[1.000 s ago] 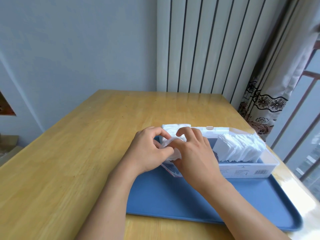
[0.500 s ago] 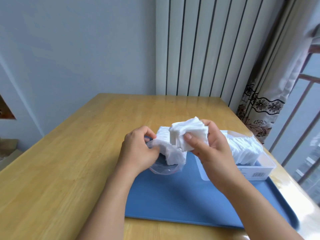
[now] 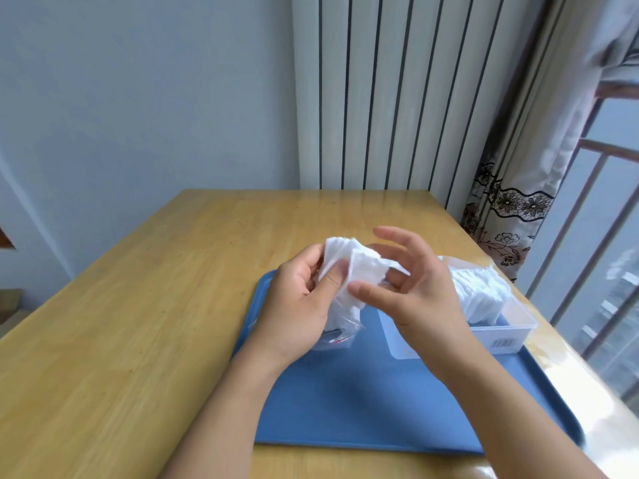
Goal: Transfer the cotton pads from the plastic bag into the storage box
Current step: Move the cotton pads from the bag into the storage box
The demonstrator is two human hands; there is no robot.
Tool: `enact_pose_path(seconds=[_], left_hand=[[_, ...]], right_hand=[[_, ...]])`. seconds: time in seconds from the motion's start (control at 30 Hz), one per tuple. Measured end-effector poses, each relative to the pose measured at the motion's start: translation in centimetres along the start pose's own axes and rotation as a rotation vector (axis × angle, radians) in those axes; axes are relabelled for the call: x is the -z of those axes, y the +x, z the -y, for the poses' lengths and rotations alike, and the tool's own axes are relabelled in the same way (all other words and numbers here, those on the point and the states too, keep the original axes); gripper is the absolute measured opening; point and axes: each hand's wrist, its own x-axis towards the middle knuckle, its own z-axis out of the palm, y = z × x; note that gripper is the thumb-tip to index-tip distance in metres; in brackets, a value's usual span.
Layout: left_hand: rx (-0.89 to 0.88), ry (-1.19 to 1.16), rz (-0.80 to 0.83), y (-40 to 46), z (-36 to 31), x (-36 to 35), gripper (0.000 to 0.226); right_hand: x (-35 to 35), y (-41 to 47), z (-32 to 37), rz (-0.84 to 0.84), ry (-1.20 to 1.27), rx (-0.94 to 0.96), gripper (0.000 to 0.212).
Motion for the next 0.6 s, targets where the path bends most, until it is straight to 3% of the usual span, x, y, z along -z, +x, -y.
enact_pose_path(seconds=[0.1, 0.2, 0.3, 0.37, 0.47, 0.6], left_hand=[[0.052, -0.104, -0.055, -0.3, -0.2, -0.9, 0.015], [0.116, -0.211, 0.045, -0.8, -0.1, -2.1, 0.019], [0.174, -0.357, 0.152, -1.1, -0.1, -3.0, 0.045], [0.164, -0.336, 0.225, -1.2, 0.2, -3.2, 0.058], [0.139, -0.297, 0.248, -1.4, 0.1, -3.5, 0.049], [0.188, -0.473, 0.187, -1.0, 0.0, -3.0, 0.037]], right_hand=[[-0.2, -0.2, -0.2, -0.078, 0.063, 0.008, 0.058], [-1.0, -0.6, -0.4, -0.005, 0.079, -0.027, 0.061], [-1.4, -1.0, -0.3, 0.053, 0.049, -0.035, 0.058], [-1.4, -1.0, -0.3, 0.067, -0.031, -0.017, 0.057], [-1.0, -0.9, -0.6, 0.104, -0.078, 0.015, 0.060], [-0.3, -0.6, -0.7, 0.218, 0.032, -0.018, 0.072]])
